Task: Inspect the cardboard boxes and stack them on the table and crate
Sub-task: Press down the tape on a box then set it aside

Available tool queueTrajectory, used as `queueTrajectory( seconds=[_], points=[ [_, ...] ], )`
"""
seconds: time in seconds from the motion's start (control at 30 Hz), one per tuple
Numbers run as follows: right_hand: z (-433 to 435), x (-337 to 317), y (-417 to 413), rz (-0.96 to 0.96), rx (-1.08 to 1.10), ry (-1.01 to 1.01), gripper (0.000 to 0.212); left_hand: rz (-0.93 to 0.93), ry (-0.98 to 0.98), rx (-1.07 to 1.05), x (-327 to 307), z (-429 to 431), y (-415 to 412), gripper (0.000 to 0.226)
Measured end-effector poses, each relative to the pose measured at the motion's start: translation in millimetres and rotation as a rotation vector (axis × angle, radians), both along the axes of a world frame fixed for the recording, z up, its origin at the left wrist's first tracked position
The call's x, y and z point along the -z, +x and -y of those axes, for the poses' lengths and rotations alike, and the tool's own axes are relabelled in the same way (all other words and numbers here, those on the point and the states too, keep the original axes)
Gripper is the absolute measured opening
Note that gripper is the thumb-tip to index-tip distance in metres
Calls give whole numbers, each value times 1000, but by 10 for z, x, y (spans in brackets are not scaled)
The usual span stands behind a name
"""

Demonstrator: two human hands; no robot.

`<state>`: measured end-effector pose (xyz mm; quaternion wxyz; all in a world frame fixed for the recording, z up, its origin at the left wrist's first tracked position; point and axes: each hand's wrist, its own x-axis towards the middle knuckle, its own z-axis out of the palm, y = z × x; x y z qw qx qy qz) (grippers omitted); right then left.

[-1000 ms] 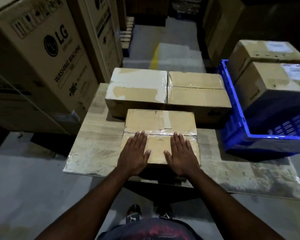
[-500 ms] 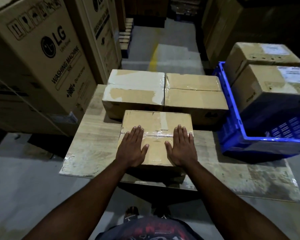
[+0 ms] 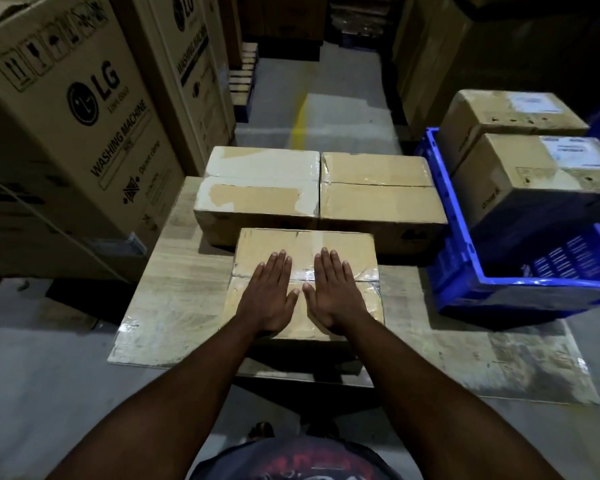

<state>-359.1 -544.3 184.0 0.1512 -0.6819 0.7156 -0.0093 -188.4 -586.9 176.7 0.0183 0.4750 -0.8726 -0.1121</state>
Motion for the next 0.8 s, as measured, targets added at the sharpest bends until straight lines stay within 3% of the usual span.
queueTrajectory(
  seconds=[0.1,0.27,0.4,0.57,0.7,0.8],
  points=[
    [5,-32,-89,62,8,-49,71,-41,-31,0,-14,30,68,69],
    [30,-74,-572,78,222,-42,65,-75,-55,-239,-16,183,298,72],
    [-43,-47,-655,106,177,-13,64,-5,-61,-166,1,211,291,68],
    [-10,-97,-646,180,196,-2,67,-65,12,-156,-58,222,346,68],
    [13,-117,-713,397,327,-66,77,-280,58,-411,-162,206,282,77],
    [25,-150,-704,570,527,-101,77,-412,254,-665,-270,290,216,79]
  ],
)
